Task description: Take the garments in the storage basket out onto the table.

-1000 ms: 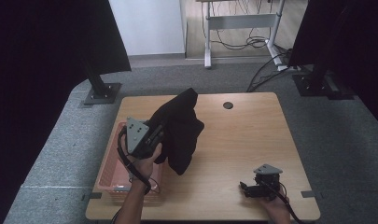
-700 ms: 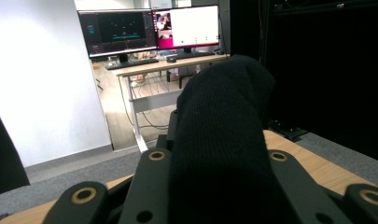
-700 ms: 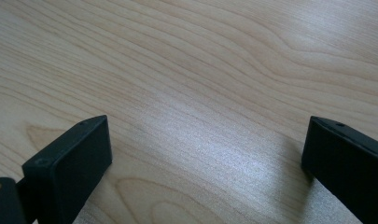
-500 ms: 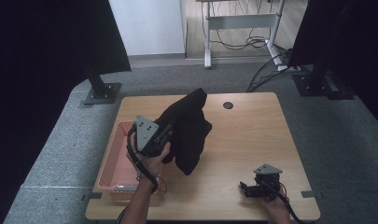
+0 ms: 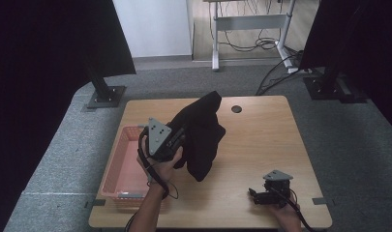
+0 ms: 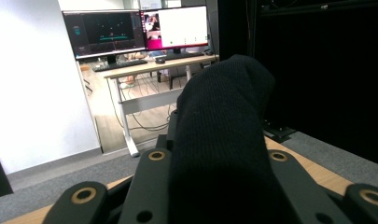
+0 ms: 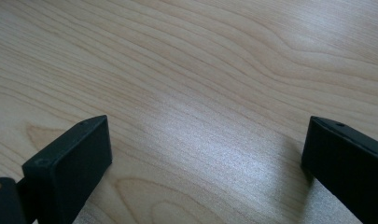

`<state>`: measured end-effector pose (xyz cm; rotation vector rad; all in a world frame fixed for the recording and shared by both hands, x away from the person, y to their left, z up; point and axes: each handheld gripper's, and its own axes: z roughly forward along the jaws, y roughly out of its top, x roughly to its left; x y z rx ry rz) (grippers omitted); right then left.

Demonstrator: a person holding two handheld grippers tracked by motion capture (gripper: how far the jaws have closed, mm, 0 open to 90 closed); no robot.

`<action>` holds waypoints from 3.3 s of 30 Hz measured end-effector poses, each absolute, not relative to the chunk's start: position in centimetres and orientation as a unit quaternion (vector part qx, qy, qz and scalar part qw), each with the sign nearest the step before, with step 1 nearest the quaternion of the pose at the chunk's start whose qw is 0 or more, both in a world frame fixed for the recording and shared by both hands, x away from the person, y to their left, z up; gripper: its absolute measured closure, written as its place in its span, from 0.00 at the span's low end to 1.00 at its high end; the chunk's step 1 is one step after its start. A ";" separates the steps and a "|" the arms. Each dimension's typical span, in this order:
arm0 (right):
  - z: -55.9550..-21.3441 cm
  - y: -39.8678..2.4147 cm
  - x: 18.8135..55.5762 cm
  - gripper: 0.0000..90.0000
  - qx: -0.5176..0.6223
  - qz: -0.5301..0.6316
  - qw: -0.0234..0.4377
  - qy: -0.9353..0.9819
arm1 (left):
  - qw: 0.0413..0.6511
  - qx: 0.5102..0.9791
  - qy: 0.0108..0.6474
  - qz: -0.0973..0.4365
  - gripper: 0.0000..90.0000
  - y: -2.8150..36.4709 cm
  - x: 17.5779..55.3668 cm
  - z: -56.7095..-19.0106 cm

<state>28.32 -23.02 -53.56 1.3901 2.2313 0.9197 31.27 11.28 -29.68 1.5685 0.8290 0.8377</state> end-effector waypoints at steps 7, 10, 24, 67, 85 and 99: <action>-53.6 -23.0 28.3 0.01 0.491 0.325 0.177 0.789 | 0.557 0.669 0.350 0.345 0.82 10.6 31.3 -30.1; -53.6 -23.0 28.3 0.01 0.491 0.324 0.177 0.789 | 0.559 0.670 0.351 0.339 0.82 10.4 31.4 -30.4; -53.6 -23.0 28.3 0.01 0.491 0.325 0.177 0.789 | 0.556 0.688 0.353 0.304 0.82 8.8 31.9 -32.6; -53.6 -23.0 28.3 0.01 0.483 0.327 0.174 0.793 | 0.540 0.702 0.391 0.249 0.81 6.9 30.9 -40.1; -53.6 -22.9 28.3 0.01 0.483 0.327 0.173 0.793 | 0.524 0.717 0.393 0.239 0.78 6.3 30.7 -41.7; -53.6 -22.9 28.3 0.01 0.482 0.327 0.174 0.794 | 0.525 0.717 0.400 0.225 0.69 6.3 30.9 -42.8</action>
